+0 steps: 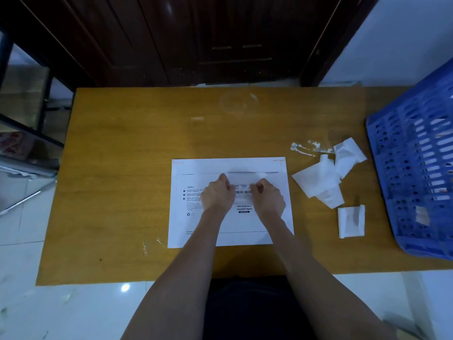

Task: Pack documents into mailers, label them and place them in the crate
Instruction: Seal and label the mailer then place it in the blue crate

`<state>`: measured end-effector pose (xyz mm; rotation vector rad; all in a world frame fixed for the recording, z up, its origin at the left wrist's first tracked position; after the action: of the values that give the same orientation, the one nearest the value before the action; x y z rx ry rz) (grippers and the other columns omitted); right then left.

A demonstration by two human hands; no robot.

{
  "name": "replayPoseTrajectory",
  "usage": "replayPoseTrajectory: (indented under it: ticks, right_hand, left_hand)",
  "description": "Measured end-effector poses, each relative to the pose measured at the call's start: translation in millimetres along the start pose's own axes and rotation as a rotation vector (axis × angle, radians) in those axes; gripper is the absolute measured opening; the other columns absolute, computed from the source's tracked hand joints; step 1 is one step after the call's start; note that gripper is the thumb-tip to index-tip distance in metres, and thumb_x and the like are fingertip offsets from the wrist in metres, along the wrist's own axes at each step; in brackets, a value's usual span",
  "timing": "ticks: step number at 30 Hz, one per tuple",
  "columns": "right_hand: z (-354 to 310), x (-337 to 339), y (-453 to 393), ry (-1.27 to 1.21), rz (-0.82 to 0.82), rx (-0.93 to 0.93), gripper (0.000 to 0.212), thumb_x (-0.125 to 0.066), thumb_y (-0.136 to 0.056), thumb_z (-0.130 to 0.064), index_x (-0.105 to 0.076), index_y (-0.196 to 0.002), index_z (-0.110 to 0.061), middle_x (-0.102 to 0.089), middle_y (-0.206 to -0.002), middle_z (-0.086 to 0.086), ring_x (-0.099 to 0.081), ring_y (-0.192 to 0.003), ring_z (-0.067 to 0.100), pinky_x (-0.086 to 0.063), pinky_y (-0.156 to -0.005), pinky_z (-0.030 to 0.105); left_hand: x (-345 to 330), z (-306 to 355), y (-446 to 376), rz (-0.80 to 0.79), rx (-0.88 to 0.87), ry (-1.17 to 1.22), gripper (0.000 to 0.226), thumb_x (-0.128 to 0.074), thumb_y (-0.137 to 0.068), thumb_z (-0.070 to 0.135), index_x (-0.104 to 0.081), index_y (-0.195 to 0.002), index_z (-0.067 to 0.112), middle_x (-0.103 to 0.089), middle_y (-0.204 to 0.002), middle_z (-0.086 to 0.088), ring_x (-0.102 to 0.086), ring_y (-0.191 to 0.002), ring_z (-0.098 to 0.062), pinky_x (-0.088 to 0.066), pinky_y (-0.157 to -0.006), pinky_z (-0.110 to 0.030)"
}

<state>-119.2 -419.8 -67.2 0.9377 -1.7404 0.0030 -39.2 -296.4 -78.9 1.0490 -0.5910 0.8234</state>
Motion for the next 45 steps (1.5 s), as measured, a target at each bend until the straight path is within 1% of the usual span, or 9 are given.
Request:
replayPoseTrajectory:
  ticks: [8, 18, 21, 25, 30, 34, 38, 42, 45]
  right_hand:
    - [-1, -2, -5, 0.029, 0.004, -0.037, 0.023, -0.047, -0.096, -0.035, -0.061, -0.091, -0.018, -0.064, -0.083, 0.000, -0.051, -0.068, 0.018, -0.033, -0.054, 0.024]
    - [-3, -2, -5, 0.085, 0.005, -0.020, 0.022, -0.046, -0.094, -0.035, -0.060, -0.087, -0.019, -0.059, -0.077, -0.003, -0.051, -0.067, 0.017, -0.028, -0.050, 0.021]
    - [-6, -2, -8, 0.130, -0.022, -0.003, 0.026, -0.053, -0.088, -0.044, -0.057, -0.088, -0.018, -0.061, -0.082, -0.002, -0.057, -0.074, 0.020, -0.037, -0.060, 0.025]
    - [-10, -3, -8, 0.264, -0.014, 0.030, 0.071, -0.061, -0.074, -0.067, -0.044, -0.120, -0.015, -0.063, -0.104, -0.001, -0.062, -0.099, 0.021, -0.040, -0.090, 0.040]
    - [-9, 2, -15, 0.264, -0.084, -0.023, 0.076, -0.062, -0.066, -0.076, -0.046, -0.111, -0.017, -0.064, -0.103, -0.002, -0.064, -0.095, 0.021, -0.032, -0.098, 0.043]
    - [-12, 2, -18, 0.310, -0.115, -0.058, 0.083, -0.058, -0.063, -0.081, -0.047, -0.114, -0.016, -0.066, -0.099, -0.001, -0.065, -0.094, 0.021, -0.030, -0.101, 0.044]
    - [-9, 4, -25, 0.261, -0.146, -0.109, 0.064, -0.061, -0.068, -0.075, -0.051, -0.102, -0.021, -0.066, -0.090, -0.003, -0.064, -0.093, 0.021, -0.033, -0.100, 0.042]
    - [-2, 10, -31, 0.118, -0.156, -0.128, 0.040, -0.066, -0.075, -0.061, -0.053, -0.083, -0.025, -0.061, -0.080, -0.006, -0.061, -0.088, 0.017, -0.040, -0.095, 0.039]
    - [2, 11, -34, 0.058, -0.186, -0.126, 0.030, -0.067, -0.079, -0.053, -0.055, -0.080, -0.026, -0.060, -0.077, -0.008, -0.059, -0.085, 0.015, -0.042, -0.093, 0.036]
  left_hand:
    - [-7, -2, -4, 0.004, 0.002, -0.015, 0.018, -0.042, -0.096, 0.034, -0.049, -0.092, 0.018, -0.068, -0.074, -0.005, -0.068, -0.069, -0.025, -0.050, -0.065, -0.032]
    - [-7, 0, -7, 0.001, 0.009, -0.020, 0.016, -0.044, -0.094, 0.031, -0.051, -0.092, 0.016, -0.068, -0.080, -0.007, -0.068, -0.073, -0.027, -0.053, -0.073, -0.036]
    - [-7, 1, -9, -0.027, 0.041, -0.019, 0.017, -0.045, -0.091, 0.029, -0.053, -0.096, 0.015, -0.070, -0.081, -0.009, -0.068, -0.079, -0.028, -0.053, -0.077, -0.036]
    - [-6, 1, -12, -0.078, 0.064, -0.007, 0.018, -0.046, -0.088, 0.028, -0.055, -0.098, 0.016, -0.071, -0.084, -0.008, -0.068, -0.084, -0.025, -0.052, -0.081, -0.035]
    - [-4, 3, -11, -0.095, 0.076, 0.020, 0.017, -0.044, -0.088, 0.025, -0.055, -0.097, 0.016, -0.072, -0.076, -0.004, -0.069, -0.081, -0.022, -0.053, -0.081, -0.034]
    - [-1, 2, -9, -0.090, 0.096, 0.044, 0.015, -0.044, -0.090, 0.031, -0.052, -0.094, 0.019, -0.072, -0.073, -0.002, -0.069, -0.080, -0.019, -0.051, -0.080, -0.032]
    - [-2, 0, -6, -0.056, 0.128, 0.066, 0.021, -0.046, -0.092, 0.043, -0.048, -0.087, 0.023, -0.072, -0.072, -0.001, -0.068, -0.082, -0.020, -0.049, -0.081, -0.032]
    - [-2, -6, -6, -0.054, 0.193, 0.040, 0.037, -0.048, -0.087, 0.053, -0.058, -0.093, 0.018, -0.072, -0.081, -0.002, -0.068, -0.083, -0.021, -0.051, -0.081, -0.034]
    - [-1, -10, -4, -0.049, 0.238, 0.074, 0.044, -0.048, -0.083, 0.059, -0.060, -0.090, 0.017, -0.072, -0.079, -0.002, -0.069, -0.078, -0.020, -0.051, -0.080, -0.033]
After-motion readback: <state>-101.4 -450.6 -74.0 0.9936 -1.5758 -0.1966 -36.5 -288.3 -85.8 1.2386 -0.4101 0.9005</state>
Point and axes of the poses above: each hand's wrist, its own y-axis away from the middle knuckle, its own x-axis out of the back of the hand, z = x × y, the point moved 4 cm from there along -y, towards the middle knuckle
